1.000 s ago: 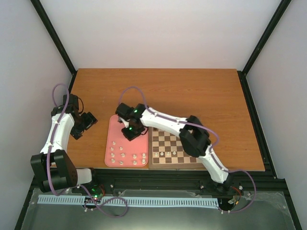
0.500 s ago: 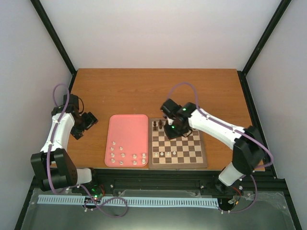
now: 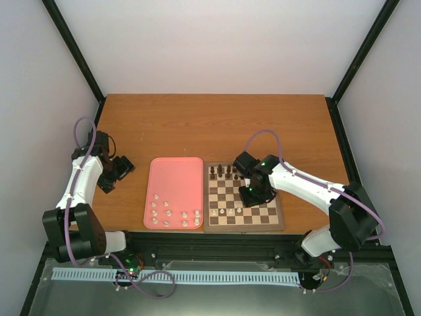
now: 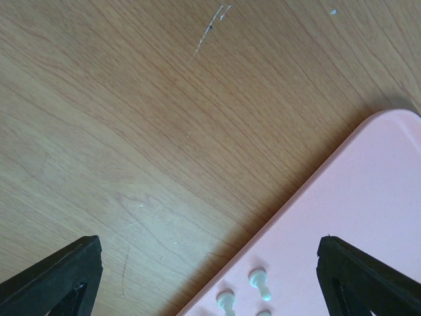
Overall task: Set up the chess pieces on the board
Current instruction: Place the chess piece on the chessboard.
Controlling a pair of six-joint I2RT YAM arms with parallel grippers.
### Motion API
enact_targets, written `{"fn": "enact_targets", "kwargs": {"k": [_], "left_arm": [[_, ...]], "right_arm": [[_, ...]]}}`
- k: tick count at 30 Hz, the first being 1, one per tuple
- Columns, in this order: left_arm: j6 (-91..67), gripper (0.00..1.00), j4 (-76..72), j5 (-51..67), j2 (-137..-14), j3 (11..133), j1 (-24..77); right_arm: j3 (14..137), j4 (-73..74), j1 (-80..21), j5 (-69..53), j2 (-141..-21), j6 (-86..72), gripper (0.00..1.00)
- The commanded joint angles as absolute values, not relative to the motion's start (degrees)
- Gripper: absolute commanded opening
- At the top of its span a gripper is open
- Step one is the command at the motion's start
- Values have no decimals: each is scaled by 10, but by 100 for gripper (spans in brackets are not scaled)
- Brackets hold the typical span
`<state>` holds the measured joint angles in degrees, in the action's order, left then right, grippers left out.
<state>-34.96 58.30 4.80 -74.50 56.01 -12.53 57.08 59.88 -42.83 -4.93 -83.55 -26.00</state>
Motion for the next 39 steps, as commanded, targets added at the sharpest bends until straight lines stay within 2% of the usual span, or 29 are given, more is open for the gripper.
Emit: {"fn": "enact_targets", "kwargs": {"k": [1,12,34,39], "left_arm": [[-355,100,582,54,-733,563,-129],[-355,100,581,54,-737,563,-128],[-354,100,576,56,-737,557,-128],[-354,100,576,56,-736,556,-129]], "right_arm": [[562,579,-435,-56,-821,-272,3],[534,554,-467,-71,-838,-295,3],[528,560,-470,-44,-873,-298,3],[526,560,-470,-42,-873,-297,7]]}}
